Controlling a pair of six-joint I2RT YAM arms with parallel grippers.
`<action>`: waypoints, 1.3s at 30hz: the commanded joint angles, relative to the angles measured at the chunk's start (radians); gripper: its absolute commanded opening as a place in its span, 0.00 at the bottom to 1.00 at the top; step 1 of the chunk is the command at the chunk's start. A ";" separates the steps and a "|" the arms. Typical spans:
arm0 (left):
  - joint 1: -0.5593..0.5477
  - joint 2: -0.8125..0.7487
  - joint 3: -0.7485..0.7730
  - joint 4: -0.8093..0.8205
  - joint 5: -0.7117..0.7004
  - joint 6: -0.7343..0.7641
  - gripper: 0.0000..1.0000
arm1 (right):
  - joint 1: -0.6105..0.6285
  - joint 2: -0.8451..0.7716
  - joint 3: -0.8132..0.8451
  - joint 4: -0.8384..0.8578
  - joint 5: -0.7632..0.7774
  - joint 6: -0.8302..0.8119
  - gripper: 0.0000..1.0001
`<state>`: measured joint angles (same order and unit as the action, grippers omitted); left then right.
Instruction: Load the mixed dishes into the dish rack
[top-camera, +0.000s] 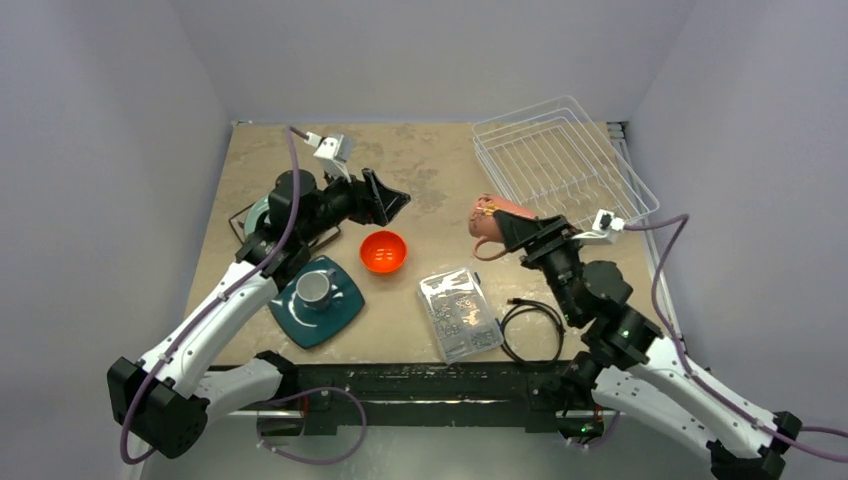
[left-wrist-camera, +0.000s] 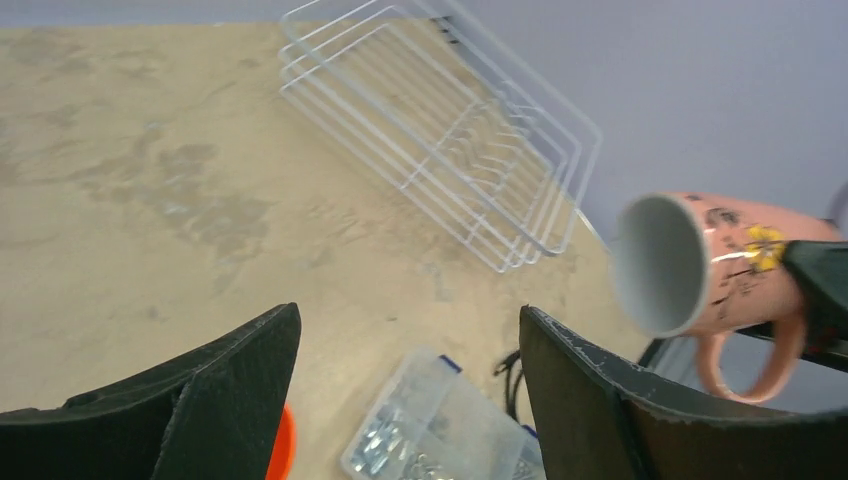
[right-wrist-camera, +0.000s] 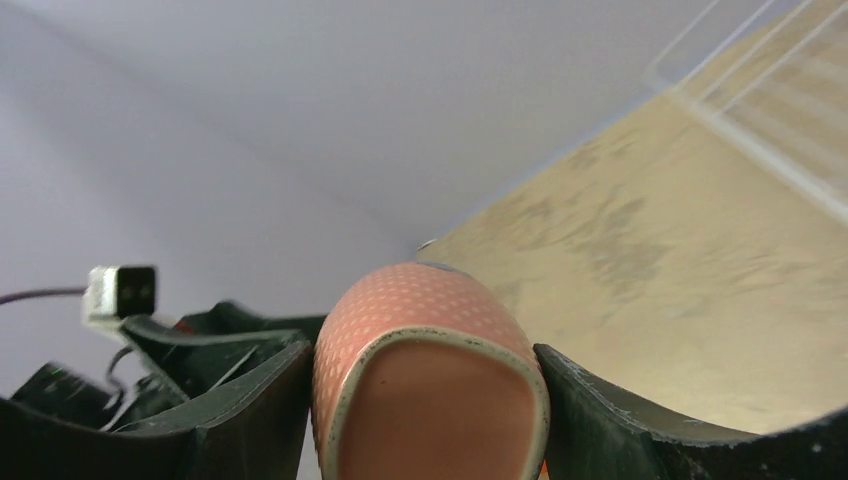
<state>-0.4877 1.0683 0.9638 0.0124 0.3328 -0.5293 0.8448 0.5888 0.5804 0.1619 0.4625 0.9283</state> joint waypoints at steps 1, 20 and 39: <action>-0.003 0.020 0.057 -0.246 -0.296 0.100 0.79 | -0.001 -0.011 0.233 -0.489 0.357 -0.161 0.00; -0.027 -0.123 0.092 -0.216 -0.469 0.277 0.89 | -0.002 0.238 0.528 -0.751 0.639 -0.465 0.00; -0.046 -0.089 0.131 -0.147 -0.286 0.577 0.85 | -0.521 0.801 0.782 -0.289 0.068 -0.837 0.00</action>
<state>-0.5255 1.0019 1.0836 -0.1970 -0.0334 0.0177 0.3859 1.3231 1.2896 -0.3035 0.6701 0.1890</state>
